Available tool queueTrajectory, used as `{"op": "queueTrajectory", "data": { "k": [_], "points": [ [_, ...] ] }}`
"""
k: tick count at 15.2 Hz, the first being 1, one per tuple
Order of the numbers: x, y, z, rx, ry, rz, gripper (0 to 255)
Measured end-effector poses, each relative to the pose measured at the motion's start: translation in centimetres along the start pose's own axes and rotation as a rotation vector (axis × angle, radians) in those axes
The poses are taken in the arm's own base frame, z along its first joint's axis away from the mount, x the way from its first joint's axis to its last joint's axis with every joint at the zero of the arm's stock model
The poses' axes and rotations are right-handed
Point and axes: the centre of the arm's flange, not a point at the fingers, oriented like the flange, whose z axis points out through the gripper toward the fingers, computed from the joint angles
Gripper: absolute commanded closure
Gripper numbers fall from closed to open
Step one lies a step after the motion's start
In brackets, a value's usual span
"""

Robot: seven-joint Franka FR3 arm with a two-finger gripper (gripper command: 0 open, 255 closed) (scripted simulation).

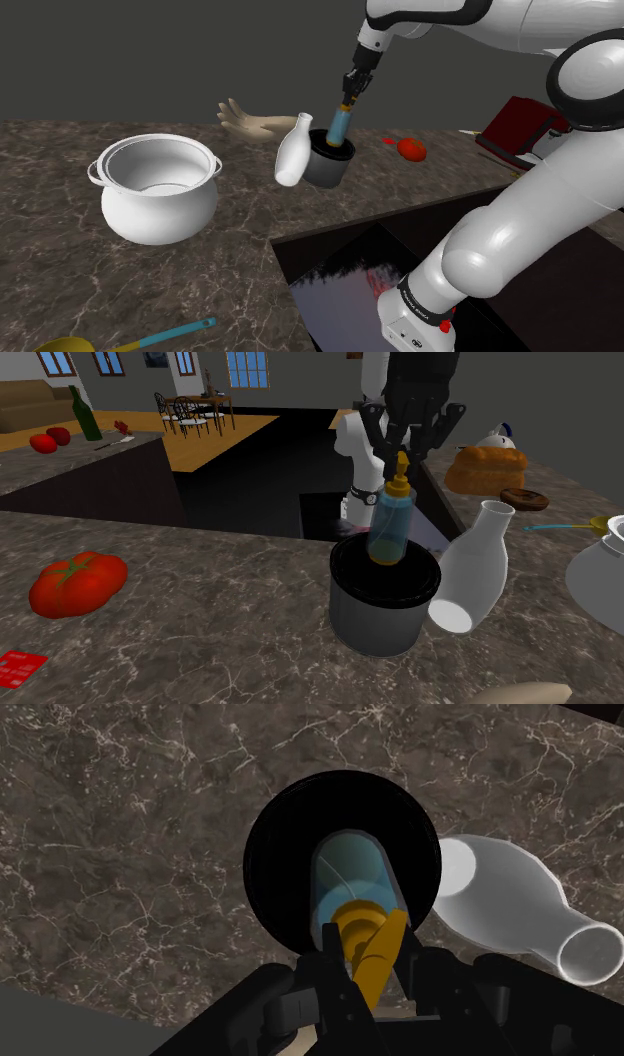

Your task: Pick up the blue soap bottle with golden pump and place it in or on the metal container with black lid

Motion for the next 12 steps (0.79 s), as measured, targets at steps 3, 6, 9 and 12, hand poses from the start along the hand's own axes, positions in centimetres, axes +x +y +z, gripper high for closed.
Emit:
{"op": "queueTrajectory", "data": {
  "k": [3, 6, 9, 12],
  "points": [
    [0.0, 0.0, 0.0, 0.0, 0.001, 0.0, 255],
    [0.0, 0.0, 0.0, 0.0, 0.0, 0.0, 0],
    [0.0, 0.0, 0.0, 0.0, 0.0, 0.0, 0],
    [0.0, 0.0, -1.7, 0.0, 0.001, 0.0, 0]
  ]
}}
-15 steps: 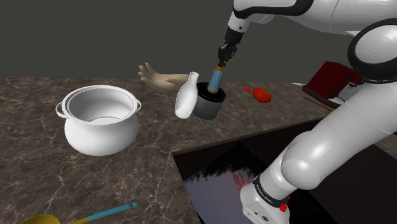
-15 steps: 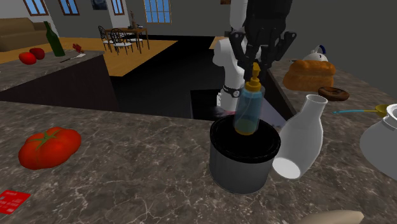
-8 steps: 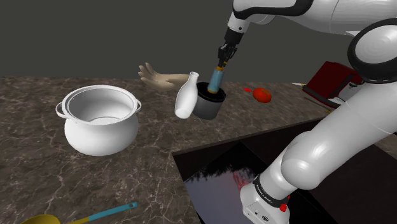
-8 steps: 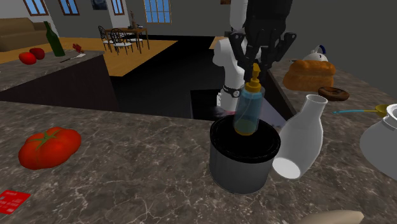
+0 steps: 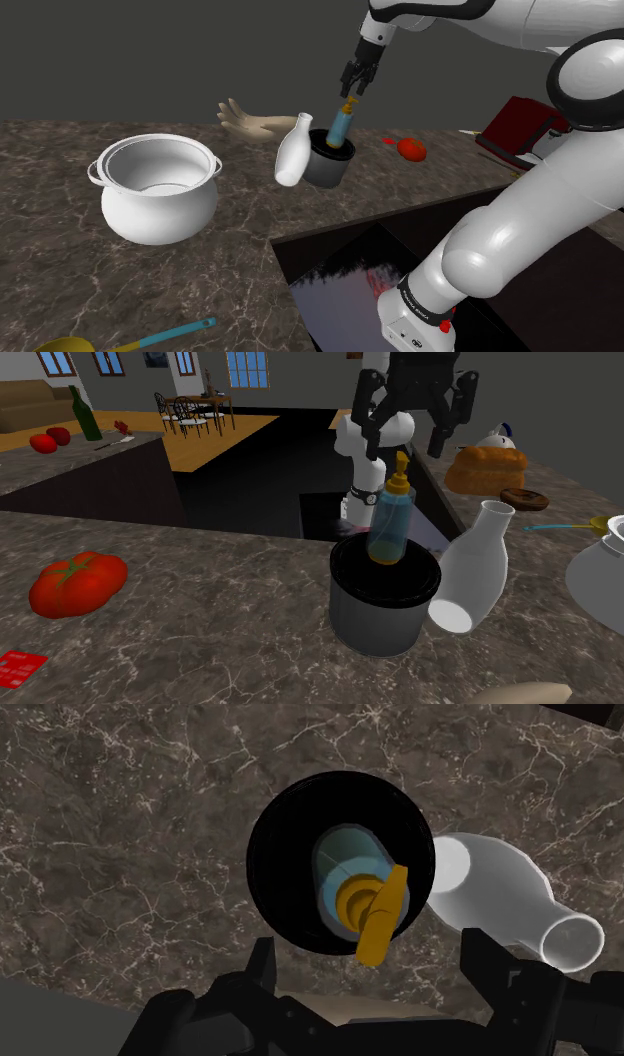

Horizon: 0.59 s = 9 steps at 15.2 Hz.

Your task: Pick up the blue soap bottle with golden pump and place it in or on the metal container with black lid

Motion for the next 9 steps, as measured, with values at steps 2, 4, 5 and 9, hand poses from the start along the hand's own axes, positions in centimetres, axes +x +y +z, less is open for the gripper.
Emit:
{"op": "queueTrajectory", "data": {
  "k": [2, 4, 5, 9],
  "points": [
    [0.0, -0.1, -2.2, 0.0, 0.0, 0.0, 0],
    [0.0, 0.0, -3.1, 0.0, 0.0, 0.0, 0],
    [0.0, 0.0, -3.2, 0.0, 0.0, 0.0, 0],
    [0.0, 0.0, -3.3, 0.0, -0.001, 0.0, 0]
  ]
}}
